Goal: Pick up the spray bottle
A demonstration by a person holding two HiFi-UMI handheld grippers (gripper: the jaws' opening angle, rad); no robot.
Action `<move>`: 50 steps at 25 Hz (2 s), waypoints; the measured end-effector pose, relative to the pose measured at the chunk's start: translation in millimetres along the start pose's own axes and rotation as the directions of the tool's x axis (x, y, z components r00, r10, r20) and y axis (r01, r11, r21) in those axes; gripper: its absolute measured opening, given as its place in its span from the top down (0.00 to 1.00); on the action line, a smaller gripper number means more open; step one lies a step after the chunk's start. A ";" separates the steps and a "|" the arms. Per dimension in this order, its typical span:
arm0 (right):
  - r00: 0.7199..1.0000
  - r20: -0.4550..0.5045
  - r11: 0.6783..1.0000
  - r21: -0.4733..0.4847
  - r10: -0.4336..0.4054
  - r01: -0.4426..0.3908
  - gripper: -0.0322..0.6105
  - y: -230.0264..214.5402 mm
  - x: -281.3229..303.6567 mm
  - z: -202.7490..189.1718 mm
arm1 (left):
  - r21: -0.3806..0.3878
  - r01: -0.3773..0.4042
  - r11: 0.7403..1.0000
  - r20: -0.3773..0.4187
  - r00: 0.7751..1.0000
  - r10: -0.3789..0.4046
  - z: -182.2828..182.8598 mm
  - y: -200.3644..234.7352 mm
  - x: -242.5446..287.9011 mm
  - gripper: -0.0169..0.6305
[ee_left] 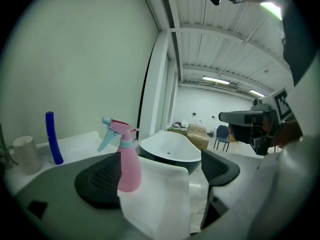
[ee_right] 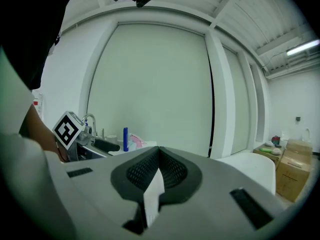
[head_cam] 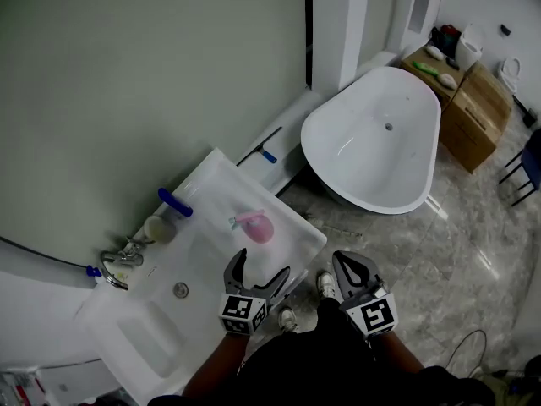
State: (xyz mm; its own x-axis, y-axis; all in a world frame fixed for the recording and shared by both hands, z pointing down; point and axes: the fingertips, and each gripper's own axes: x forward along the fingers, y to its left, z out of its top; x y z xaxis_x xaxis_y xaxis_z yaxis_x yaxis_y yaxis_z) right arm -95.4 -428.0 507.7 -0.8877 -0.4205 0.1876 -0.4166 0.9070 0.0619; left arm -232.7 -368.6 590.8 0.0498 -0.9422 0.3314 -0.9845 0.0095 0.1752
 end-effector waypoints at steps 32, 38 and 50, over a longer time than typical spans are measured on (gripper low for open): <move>0.909 -0.049 0.906 -0.065 0.415 -0.417 0.95 -61.7 96.0 -14.0 | -0.062 -0.364 0.929 -0.002 0.931 0.365 9.1 62.5 88.7 0.29; 0.898 -0.063 0.896 -0.061 0.436 -0.440 0.95 -63.6 99.2 -21.6 | -0.054 -0.397 0.916 -0.004 0.918 0.397 11.7 67.7 91.6 0.34; 0.893 -0.094 0.894 -0.039 0.441 -0.446 0.95 -67.8 100.2 -36.0 | -0.063 -0.472 0.879 0.024 0.880 0.474 13.9 82.6 85.9 0.56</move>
State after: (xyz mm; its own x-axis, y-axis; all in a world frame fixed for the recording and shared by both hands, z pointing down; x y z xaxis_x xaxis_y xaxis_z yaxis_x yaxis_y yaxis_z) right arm -149.1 -530.8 557.5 -0.9575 0.0269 0.2873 0.0310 0.9995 0.0097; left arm -312.1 -453.3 620.9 -0.4271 -0.8325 0.3529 -0.8785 0.4745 0.0563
